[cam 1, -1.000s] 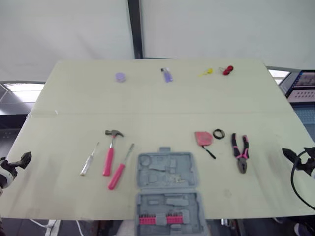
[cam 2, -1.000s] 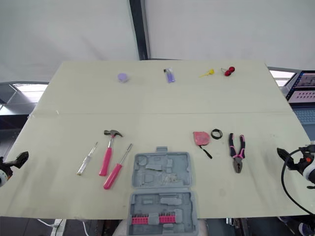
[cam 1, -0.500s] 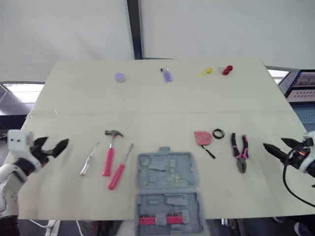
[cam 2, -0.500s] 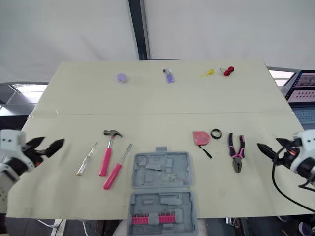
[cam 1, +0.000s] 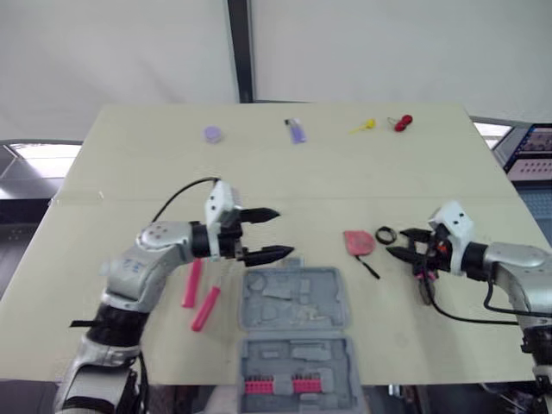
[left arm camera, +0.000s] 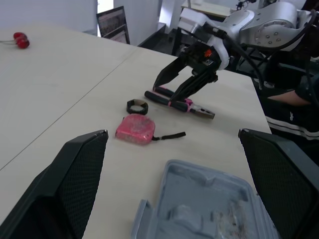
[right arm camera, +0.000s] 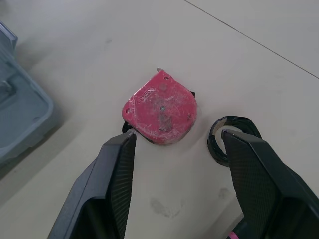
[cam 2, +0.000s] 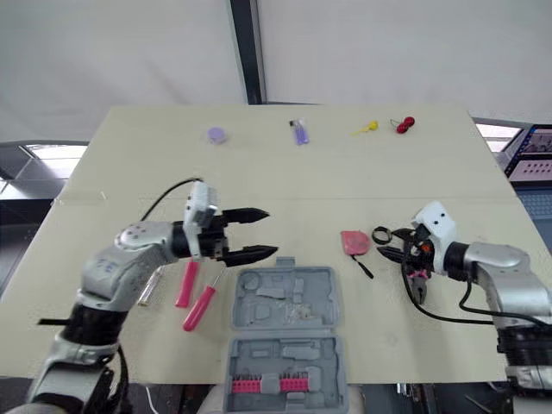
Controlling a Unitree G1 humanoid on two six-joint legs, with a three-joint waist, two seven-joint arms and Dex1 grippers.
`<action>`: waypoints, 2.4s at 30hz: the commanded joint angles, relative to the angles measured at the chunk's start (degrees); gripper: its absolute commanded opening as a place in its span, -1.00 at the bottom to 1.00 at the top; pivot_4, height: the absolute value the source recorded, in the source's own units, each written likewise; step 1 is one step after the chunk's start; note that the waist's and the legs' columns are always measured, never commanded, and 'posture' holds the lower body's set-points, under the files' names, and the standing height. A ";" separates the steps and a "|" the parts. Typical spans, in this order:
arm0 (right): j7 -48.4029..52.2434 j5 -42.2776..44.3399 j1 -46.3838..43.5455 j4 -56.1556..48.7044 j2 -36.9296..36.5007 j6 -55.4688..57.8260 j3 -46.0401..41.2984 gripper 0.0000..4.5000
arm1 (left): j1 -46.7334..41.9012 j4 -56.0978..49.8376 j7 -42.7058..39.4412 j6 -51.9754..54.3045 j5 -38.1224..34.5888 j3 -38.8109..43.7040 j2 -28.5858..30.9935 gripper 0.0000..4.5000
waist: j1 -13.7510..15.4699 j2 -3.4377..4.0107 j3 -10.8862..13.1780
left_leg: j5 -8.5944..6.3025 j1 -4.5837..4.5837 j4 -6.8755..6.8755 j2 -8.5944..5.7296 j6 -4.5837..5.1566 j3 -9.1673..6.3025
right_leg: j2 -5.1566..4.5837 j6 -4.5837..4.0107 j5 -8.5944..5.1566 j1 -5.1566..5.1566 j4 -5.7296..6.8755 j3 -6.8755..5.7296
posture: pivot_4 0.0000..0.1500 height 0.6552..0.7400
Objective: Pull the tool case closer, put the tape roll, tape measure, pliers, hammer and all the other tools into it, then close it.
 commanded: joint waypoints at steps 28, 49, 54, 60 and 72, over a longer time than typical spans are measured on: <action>4.64 -13.77 -16.50 27.94 4.50 -15.84 7.09 -0.18 | 4.48 4.06 5.12 -19.01 14.13 -7.72 -11.64 1.00 | -0.79 -0.01 0.01 | -0.03 -0.23 0.25 0.01 0.06 -0.02 | -0.02 0.00 0.00 0.00 -0.03 -0.14 | 1.00 1.00; 4.34 -15.93 -17.88 31.21 6.77 -17.56 6.77 -0.18 | 5.03 2.20 5.47 -17.09 14.61 -8.05 -11.51 1.00 | -0.83 0.00 0.00 | -0.05 -0.26 0.28 0.02 0.08 -0.02 | -0.02 0.00 0.00 0.00 -0.03 -0.15 | 1.00 1.00; 4.04 -16.36 -17.82 31.61 7.00 -17.75 6.77 -0.78 | 5.11 1.72 5.53 -16.51 14.60 -8.06 -11.52 1.00 | -0.81 0.00 0.00 | -0.05 -0.26 0.28 0.02 0.08 -0.02 | -0.03 0.00 0.00 0.00 -0.03 -0.15 | 1.00 1.00; 3.69 -16.60 -18.15 32.28 7.21 -18.22 6.61 -0.99 | 5.02 1.41 5.62 -15.93 14.66 -8.05 -11.59 1.00 | -0.82 0.00 0.00 | -0.05 -0.25 0.30 0.02 0.09 -0.02 | -0.03 0.00 0.00 0.02 -0.03 -0.15 | 1.00 1.00; 4.93 -15.63 -18.29 31.06 6.65 -18.06 6.02 -0.99 | 4.70 1.43 5.47 -15.81 14.74 -8.05 -11.57 1.00 | -0.83 0.00 0.00 | -0.05 -0.25 0.31 0.02 0.09 -0.02 | -0.03 0.00 0.00 0.02 -0.03 -0.15 | 1.00 1.00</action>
